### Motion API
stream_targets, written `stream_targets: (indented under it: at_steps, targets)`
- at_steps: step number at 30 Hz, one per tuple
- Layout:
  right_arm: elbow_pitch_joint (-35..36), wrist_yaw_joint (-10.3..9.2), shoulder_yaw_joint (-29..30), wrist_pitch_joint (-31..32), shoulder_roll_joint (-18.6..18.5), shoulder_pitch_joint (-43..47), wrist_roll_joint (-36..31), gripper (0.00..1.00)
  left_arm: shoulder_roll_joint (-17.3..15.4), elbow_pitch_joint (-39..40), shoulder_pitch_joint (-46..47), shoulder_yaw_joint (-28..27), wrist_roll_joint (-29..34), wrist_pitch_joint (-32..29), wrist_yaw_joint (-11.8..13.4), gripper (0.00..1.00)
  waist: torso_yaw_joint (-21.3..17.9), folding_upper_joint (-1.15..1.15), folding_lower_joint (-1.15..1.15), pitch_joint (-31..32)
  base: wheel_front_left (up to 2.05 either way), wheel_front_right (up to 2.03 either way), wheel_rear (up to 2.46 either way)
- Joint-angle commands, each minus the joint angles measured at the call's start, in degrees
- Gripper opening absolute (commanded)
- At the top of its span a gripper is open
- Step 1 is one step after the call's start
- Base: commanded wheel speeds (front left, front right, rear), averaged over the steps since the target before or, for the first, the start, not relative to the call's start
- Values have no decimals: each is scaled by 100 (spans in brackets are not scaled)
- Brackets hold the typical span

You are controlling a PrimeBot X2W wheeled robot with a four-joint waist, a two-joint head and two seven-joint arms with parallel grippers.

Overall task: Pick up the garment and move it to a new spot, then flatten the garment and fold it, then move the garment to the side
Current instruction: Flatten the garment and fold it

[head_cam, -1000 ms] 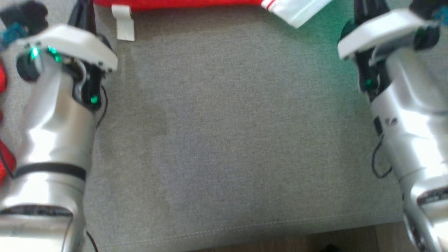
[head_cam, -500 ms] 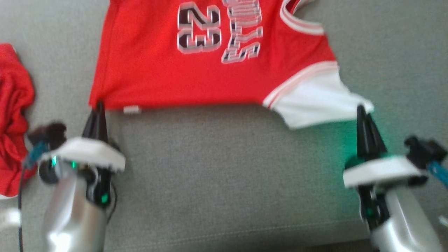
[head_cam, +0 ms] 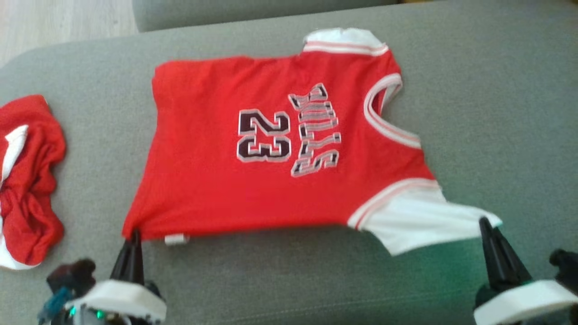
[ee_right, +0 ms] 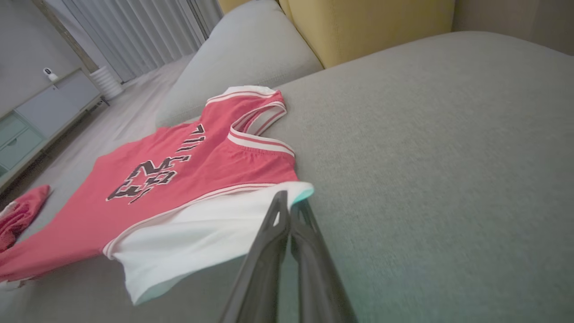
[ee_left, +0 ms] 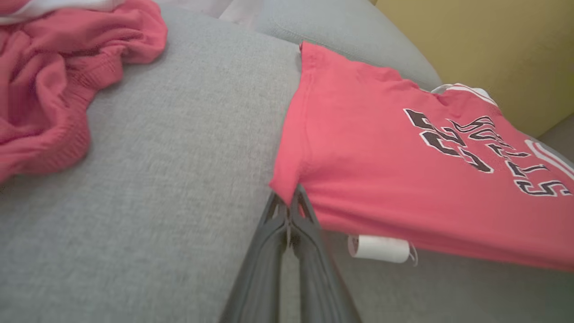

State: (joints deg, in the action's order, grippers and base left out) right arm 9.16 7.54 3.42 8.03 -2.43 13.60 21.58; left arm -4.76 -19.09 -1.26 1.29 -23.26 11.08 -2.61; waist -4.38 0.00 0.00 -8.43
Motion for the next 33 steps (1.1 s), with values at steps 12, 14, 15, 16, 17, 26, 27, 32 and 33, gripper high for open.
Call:
stream_targets:
  at_steps: [12, 14, 15, 16, 17, 26, 27, 32, 33]
  targets:
    - [632, -5, 194, 731, -46, 438, 74, 0, -80, 1789, -1008, -138, -24, -1040, 548, 0, 4, 0, 0, 141, 0, 0, 0]
    - [571, -5, 166, 768, -46, 327, 48, 0, -122, 1857, -998, -104, -53, -1270, 561, 0, 17, 0, 0, 79, 0, 0, 0]
    - [527, -5, 155, 794, -45, 251, 15, 0, -156, 1873, -974, -82, -62, -1405, 564, 0, 27, 0, 0, 35, 0, 0, 0]
    - [477, -5, 132, 819, -45, 152, -28, 0, -184, 1898, -930, -76, -84, -1502, 558, 0, 31, 0, 0, -12, 0, 0, 0]
    - [411, -5, 110, 847, -45, 40, -55, 0, -223, 1902, -876, -62, -104, -1628, 549, 0, 36, 0, 0, -70, 0, 0, 0]
    - [-448, -5, -120, 889, -171, -1132, -191, 0, -608, 1700, -150, -7, -376, -2608, 345, 0, 70, 0, 0, -508, 0, 0, 0]
    - [-547, -5, -145, 864, -196, -1253, -181, 0, -635, 1675, -71, -12, -421, -2683, 321, 0, 70, 0, 0, -549, 0, 0, 0]
    - [-922, -5, -270, 708, -272, -1733, -130, 0, -761, 1581, 283, -31, -530, -2908, 246, 0, 68, 0, 0, -699, 0, 0, 0]
    - [-1012, -5, -312, 663, -289, -1847, -111, 0, -788, 1554, 372, -32, -549, -2952, 232, 0, 64, 0, 0, -733, 0, 0, 0]
